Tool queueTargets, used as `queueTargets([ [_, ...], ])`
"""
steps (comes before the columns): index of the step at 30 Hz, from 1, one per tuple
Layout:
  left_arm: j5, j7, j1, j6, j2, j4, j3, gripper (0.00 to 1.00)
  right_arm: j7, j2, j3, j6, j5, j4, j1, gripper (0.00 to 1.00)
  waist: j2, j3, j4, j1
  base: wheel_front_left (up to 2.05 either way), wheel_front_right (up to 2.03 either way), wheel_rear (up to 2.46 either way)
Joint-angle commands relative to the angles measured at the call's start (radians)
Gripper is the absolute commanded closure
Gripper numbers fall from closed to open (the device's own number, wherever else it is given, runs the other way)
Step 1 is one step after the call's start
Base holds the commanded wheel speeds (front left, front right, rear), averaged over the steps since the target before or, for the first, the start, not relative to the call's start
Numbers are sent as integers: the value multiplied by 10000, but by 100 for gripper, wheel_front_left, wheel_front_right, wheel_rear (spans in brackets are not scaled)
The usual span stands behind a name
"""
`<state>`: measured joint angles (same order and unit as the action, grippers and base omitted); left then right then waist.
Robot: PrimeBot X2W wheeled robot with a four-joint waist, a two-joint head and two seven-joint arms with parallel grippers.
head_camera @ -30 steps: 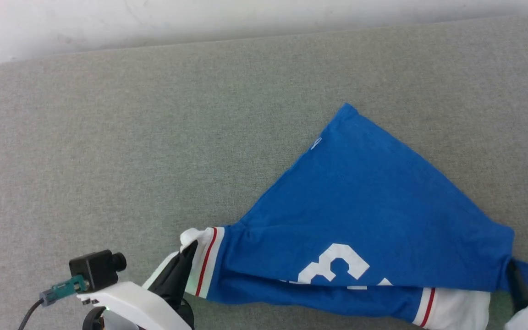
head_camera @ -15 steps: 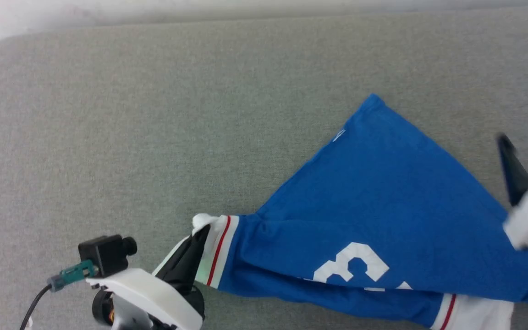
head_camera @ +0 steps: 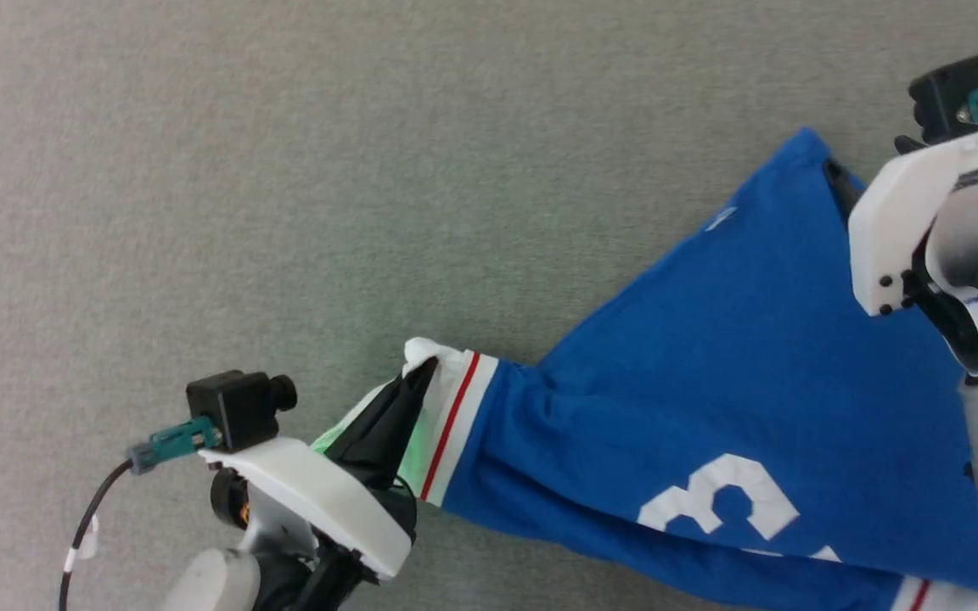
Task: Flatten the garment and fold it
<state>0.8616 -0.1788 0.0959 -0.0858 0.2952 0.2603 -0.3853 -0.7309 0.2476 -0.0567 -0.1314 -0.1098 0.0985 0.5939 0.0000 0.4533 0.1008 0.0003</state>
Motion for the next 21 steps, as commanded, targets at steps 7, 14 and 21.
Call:
queueTargets([
  [7,11,58,428,257,-134,-342,-95,100,-243,421,-687,7,-429,929,655,0,0,582,658,-3,0,0,0],
  [14,48,52,620,323,-183,-512,-138,100,-791,530,-728,7,-568,1643,887,100,0,595,743,-3,0,0,0],
  [21,79,173,531,267,-130,-546,3,100,-436,260,-545,7,-523,1451,965,100,0,87,438,-3,0,0,0],
])
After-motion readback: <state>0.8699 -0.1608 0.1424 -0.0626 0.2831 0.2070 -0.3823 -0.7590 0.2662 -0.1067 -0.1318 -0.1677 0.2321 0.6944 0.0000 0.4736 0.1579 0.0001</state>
